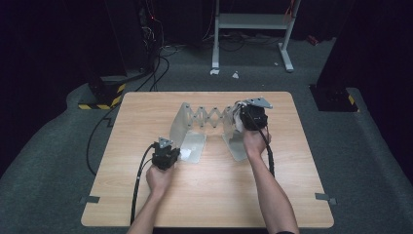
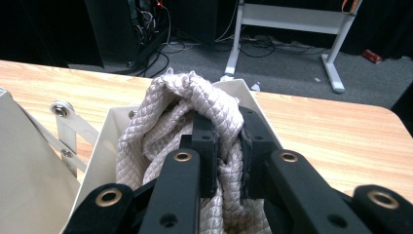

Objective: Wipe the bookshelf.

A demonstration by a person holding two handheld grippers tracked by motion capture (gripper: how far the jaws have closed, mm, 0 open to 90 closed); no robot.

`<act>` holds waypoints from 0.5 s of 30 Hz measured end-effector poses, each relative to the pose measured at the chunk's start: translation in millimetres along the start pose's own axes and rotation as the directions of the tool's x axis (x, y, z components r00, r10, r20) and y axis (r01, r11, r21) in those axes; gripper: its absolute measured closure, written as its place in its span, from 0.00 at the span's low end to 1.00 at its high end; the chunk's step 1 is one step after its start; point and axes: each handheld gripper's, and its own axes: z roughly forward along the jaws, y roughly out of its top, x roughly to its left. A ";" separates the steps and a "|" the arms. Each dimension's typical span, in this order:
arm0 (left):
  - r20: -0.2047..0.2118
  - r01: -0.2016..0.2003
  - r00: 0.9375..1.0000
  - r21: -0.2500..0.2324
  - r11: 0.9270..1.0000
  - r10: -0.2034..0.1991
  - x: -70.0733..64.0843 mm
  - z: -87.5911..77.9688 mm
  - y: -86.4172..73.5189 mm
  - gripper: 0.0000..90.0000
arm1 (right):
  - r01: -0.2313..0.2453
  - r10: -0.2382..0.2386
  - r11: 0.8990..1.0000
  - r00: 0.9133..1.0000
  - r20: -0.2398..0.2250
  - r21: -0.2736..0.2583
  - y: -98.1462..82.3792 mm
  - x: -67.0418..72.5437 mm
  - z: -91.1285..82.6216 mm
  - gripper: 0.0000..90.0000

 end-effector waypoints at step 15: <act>0.008 0.009 1.000 0.000 1.000 -0.009 0.7 0.0 -0.1 0.96 | 0.132 -0.133 0.991 0.990 0.045 0.021 -17.6 6.8 11.4 0.89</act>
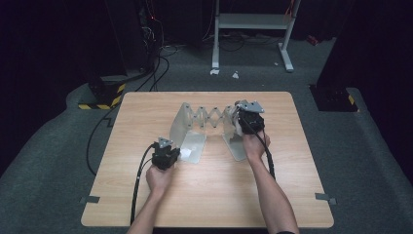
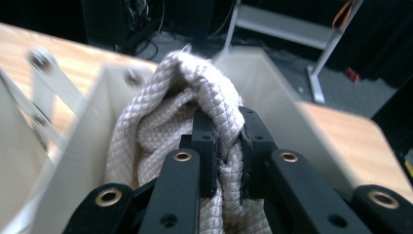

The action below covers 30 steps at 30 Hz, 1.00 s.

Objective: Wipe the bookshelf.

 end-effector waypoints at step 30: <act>-0.044 -0.001 0.999 -0.004 1.000 0.001 -6.4 0.7 0.1 0.96 | 0.018 0.037 0.977 0.967 -0.253 0.211 -80.1 4.6 48.8 0.88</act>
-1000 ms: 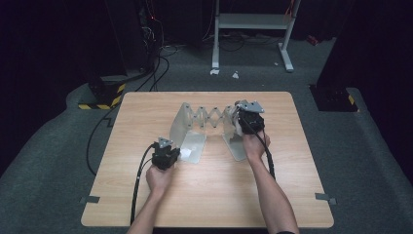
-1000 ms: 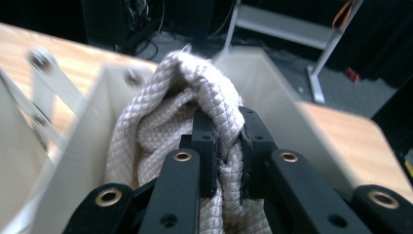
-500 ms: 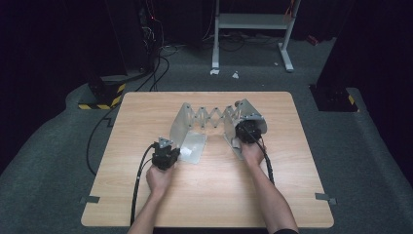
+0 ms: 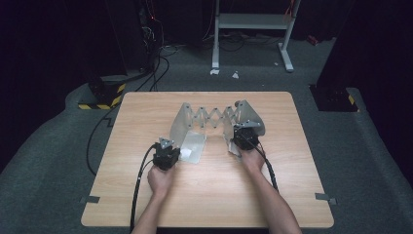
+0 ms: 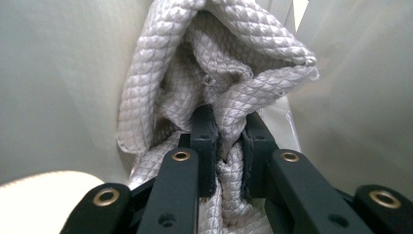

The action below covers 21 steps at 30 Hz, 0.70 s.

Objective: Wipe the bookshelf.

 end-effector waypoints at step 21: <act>0.014 0.030 0.999 0.002 1.000 -0.030 2.0 0.3 0.0 0.97 | 0.045 -0.045 0.997 0.999 -0.011 0.055 -10.3 13.9 -20.3 0.88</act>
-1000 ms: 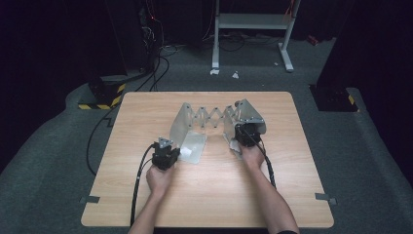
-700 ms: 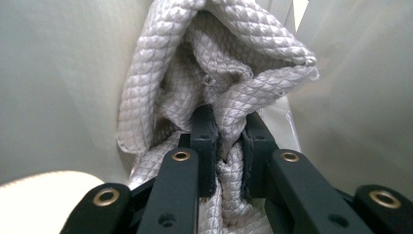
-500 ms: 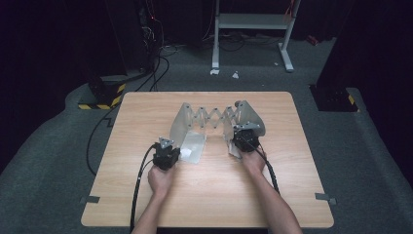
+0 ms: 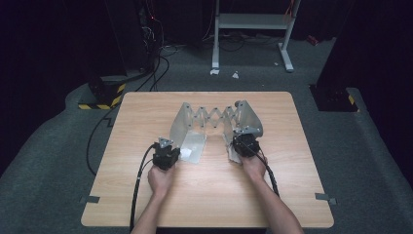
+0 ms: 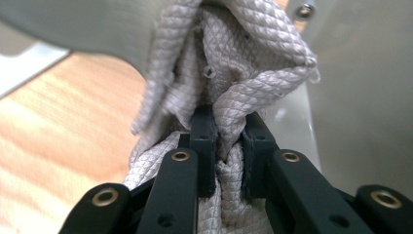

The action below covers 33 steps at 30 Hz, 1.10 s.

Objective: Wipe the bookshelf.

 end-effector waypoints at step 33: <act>-0.015 0.015 1.000 -0.004 1.000 -0.015 -2.0 0.0 -0.4 0.98 | 0.039 -0.040 0.999 0.999 -0.023 -0.010 -7.4 8.4 -6.6 0.87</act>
